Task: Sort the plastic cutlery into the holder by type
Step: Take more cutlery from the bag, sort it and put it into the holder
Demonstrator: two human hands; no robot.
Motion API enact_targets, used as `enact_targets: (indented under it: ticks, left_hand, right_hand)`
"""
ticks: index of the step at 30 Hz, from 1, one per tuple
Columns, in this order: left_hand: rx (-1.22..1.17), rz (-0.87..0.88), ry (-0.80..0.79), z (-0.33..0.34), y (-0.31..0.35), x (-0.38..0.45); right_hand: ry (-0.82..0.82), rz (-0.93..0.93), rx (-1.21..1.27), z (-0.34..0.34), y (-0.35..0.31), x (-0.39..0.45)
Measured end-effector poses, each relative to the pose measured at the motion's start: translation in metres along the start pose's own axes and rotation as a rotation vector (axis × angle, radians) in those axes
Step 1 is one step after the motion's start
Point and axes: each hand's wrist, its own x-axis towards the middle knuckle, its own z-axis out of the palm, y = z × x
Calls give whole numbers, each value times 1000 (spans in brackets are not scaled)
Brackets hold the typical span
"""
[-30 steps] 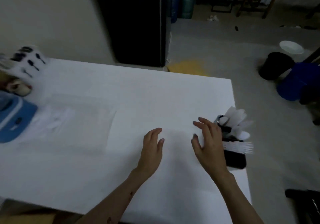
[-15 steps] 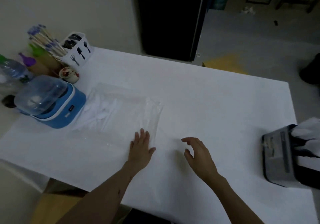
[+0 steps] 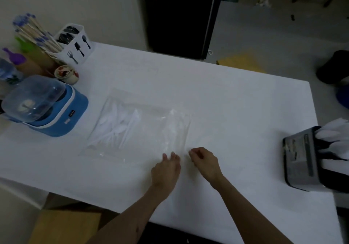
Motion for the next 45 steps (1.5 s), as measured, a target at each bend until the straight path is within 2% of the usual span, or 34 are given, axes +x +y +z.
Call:
enact_targets:
  ticks: [2,4,6,8,10,13,15,17,19,21,23,28,32,38,42,45]
  left_hand:
    - [-111,103,-13,16,19,-17]
    - [-319,212,-55,24,40,-33]
    - [-567,290,-146,29,55,-39]
    - [-708,343,-214,30,60,-38]
    - [-711,316,-51,27,55,-27]
    - [-616,166,392,20,29,-1]
    - [-508,5,542,13,8,19]
    - [-418,-232,552,2,-7,34]
    - [-429,-449,491,-10,-16,42]
    - [-541,-579,430,-21,-24,47]
    - [-596,-616,395,-29,-28,50]
    - [-678,-509,488,-56,-2,36]
    - [-736,-222,666,-91,37,8]
    - [-718,64,773,-149,82,-28]
    - [-747,114,842,-174,95,-41]
    - [-733,182,890,-183,100,-48]
  right_hand:
    - [68,113,99,-4,8,1]
    - [155,237,179,-12,22,2]
    - [264,295,128,-25,41,3]
    - [367,305,43,-43,59,2]
    - [429,321,36,-61,71,-1]
    - [463,291,56,-77,83,-2]
    - [468,240,101,-81,86,-3]
    - [468,213,127,-82,87,-3]
    - [462,214,131,-83,84,-4]
    - [460,213,125,-86,82,-5]
    - [440,208,109,-89,79,-4]
    - [419,244,177,-99,81,1]
    - [451,306,295,-109,90,-1]
    - [469,403,489,-113,101,-3]
    - [378,484,706,-114,103,0]
    - [242,555,906,-116,95,-3]
